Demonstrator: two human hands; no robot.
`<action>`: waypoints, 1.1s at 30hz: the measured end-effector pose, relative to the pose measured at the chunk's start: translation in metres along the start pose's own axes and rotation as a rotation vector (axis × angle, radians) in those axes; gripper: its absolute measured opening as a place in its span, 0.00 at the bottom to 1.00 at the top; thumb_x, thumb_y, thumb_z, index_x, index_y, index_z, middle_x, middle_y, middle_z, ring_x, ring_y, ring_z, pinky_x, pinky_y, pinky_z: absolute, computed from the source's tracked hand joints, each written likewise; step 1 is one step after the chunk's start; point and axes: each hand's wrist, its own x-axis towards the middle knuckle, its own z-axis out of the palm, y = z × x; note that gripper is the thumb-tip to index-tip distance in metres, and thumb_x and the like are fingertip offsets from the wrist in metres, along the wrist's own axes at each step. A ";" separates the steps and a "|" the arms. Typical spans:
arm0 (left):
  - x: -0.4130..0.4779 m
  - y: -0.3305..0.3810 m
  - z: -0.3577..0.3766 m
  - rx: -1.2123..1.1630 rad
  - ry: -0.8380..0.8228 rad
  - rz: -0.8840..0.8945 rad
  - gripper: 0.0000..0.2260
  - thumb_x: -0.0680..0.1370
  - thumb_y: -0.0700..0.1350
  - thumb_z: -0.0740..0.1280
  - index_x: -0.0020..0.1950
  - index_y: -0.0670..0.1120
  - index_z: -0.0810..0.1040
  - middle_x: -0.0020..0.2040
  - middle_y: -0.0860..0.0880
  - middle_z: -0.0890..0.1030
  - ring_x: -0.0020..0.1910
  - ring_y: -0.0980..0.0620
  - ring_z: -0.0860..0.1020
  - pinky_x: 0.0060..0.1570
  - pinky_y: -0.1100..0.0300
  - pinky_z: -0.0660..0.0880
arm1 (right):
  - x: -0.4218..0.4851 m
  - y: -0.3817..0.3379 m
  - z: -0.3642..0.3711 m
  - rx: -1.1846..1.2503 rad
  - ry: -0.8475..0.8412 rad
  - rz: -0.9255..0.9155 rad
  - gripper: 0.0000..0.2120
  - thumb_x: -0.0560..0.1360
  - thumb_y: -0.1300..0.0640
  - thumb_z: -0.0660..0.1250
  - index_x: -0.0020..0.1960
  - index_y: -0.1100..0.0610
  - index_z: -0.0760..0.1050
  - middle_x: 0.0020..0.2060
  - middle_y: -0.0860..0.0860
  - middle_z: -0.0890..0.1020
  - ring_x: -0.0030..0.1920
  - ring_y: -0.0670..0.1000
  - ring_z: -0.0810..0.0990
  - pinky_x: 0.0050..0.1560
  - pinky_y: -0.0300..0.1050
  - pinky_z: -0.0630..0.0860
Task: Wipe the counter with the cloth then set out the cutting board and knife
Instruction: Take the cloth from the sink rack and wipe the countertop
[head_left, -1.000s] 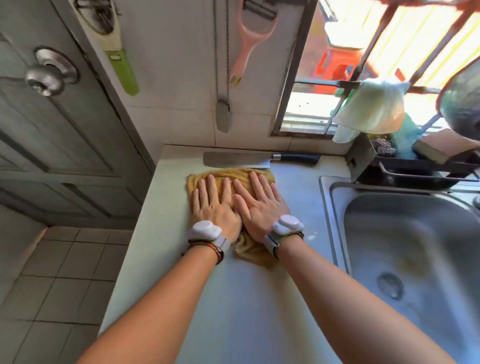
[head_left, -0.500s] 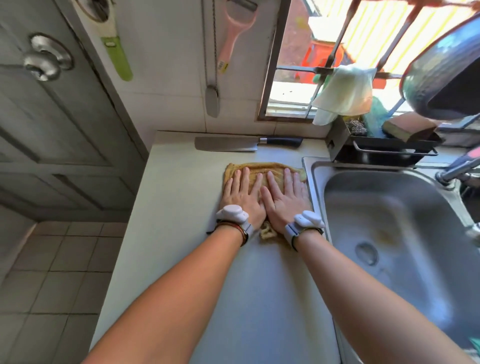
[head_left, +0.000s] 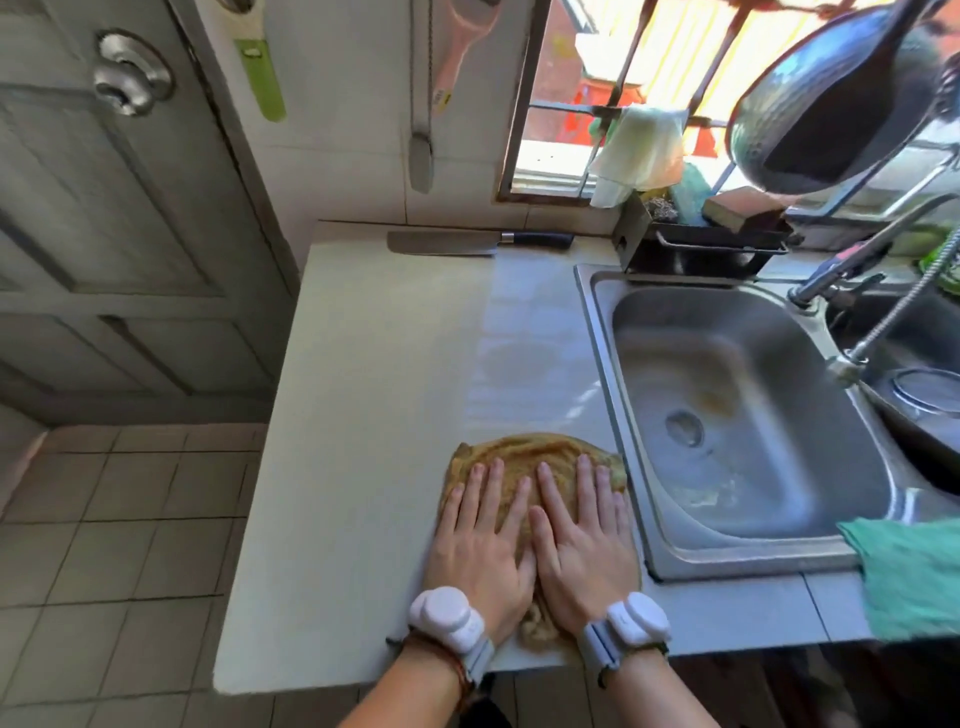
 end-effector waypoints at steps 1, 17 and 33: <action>-0.008 -0.004 -0.002 0.015 -0.003 0.005 0.27 0.78 0.57 0.57 0.77 0.53 0.62 0.80 0.44 0.61 0.79 0.44 0.58 0.75 0.45 0.55 | -0.006 -0.006 0.001 0.007 0.006 0.017 0.29 0.79 0.35 0.38 0.79 0.38 0.47 0.81 0.52 0.45 0.80 0.55 0.41 0.78 0.56 0.42; -0.090 -0.147 -0.042 0.100 0.104 -0.326 0.30 0.78 0.54 0.43 0.79 0.45 0.58 0.80 0.38 0.56 0.80 0.42 0.54 0.78 0.44 0.53 | -0.028 -0.176 0.028 0.117 -0.071 -0.421 0.28 0.82 0.36 0.41 0.80 0.43 0.50 0.81 0.54 0.47 0.80 0.55 0.39 0.78 0.58 0.41; 0.055 -0.048 -0.022 0.084 -0.003 -0.039 0.27 0.80 0.56 0.49 0.79 0.54 0.57 0.81 0.44 0.56 0.80 0.45 0.55 0.78 0.47 0.52 | 0.058 -0.050 -0.003 0.038 0.040 0.013 0.30 0.79 0.35 0.39 0.80 0.42 0.49 0.81 0.58 0.48 0.80 0.58 0.43 0.78 0.57 0.42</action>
